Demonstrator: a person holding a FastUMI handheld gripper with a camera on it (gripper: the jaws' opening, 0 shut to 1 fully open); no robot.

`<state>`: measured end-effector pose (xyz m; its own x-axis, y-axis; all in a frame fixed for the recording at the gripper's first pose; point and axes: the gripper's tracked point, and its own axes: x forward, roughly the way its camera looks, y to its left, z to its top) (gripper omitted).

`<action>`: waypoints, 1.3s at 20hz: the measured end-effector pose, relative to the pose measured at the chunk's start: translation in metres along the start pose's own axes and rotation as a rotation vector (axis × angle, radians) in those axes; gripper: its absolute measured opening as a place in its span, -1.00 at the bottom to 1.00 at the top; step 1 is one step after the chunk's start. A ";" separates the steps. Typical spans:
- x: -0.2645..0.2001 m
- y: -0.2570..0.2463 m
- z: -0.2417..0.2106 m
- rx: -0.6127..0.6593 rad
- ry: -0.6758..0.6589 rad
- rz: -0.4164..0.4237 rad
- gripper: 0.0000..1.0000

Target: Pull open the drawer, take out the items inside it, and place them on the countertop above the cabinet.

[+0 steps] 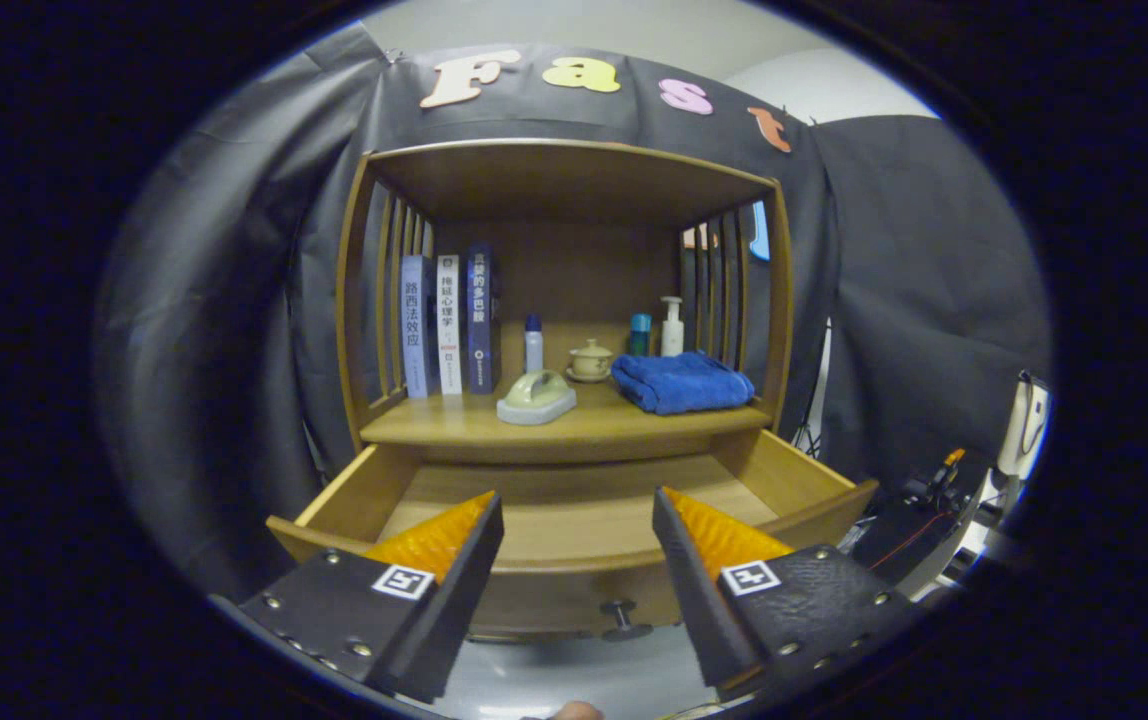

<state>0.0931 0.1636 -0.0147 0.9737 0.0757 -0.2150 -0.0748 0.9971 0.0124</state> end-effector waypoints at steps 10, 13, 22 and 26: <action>0.008 -0.016 -0.048 0.002 0.037 0.071 0.85; 0.020 -0.010 -0.057 -0.013 0.084 0.101 0.85; 0.044 -0.001 -0.038 0.021 0.062 0.138 0.91; 0.077 0.010 -0.033 -0.004 0.085 0.125 0.89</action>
<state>0.1599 0.1793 -0.0634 0.9352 0.1981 -0.2935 -0.1951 0.9800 0.0399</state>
